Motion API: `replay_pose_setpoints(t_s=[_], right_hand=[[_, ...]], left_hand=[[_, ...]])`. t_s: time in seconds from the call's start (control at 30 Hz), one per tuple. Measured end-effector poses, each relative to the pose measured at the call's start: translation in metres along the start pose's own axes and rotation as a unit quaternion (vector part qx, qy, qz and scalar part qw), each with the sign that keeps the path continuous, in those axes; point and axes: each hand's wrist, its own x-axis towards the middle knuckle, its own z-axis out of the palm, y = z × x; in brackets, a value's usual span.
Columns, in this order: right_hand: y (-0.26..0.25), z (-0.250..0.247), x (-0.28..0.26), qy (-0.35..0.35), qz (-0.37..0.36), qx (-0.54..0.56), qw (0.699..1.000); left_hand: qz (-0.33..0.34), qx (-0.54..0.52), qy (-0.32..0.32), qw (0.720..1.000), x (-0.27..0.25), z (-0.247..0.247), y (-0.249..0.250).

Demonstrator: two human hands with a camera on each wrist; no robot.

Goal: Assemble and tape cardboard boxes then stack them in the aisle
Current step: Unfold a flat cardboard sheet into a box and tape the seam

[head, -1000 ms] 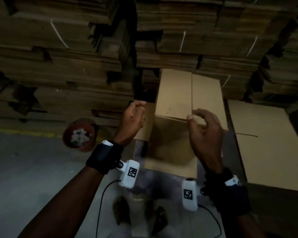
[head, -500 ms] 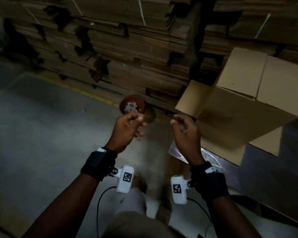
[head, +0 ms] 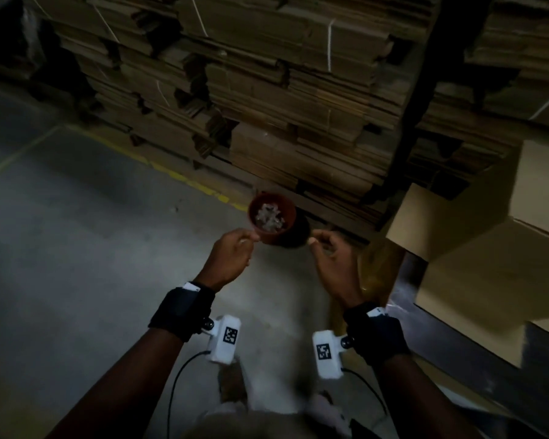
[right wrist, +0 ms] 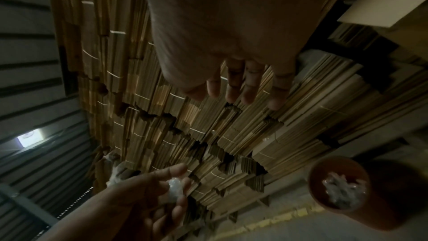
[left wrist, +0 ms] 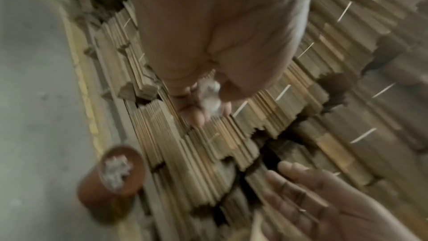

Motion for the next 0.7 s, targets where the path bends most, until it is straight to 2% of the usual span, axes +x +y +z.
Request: replay_pose_setpoints(t_s=[0.1,0.27,0.47,0.6,0.7], right_hand=[[0.001,0.035,0.026,-0.001,0.016,0.003,1.0],[0.012,0.076,0.077,0.005,0.036,0.001,0.999],[0.048,0.107,0.157,0.005,0.067,-0.004,0.998],[0.095,0.13,0.228,0.017,0.073,-0.015,0.997],[0.135,0.143,0.288,0.029,0.084,-0.025,0.996]], left_hand=[[0.018,-0.003,-0.02,1.0,0.031,-0.032,-0.017],[0.012,0.016,0.004,1.0,0.099,-0.05,-0.035],[0.008,0.051,-0.028,0.998,0.216,-0.029,-0.057],[-0.009,0.069,-0.017,0.997,0.305,0.002,-0.09],[-0.003,0.066,-0.044,0.997,0.376,0.024,-0.114]])
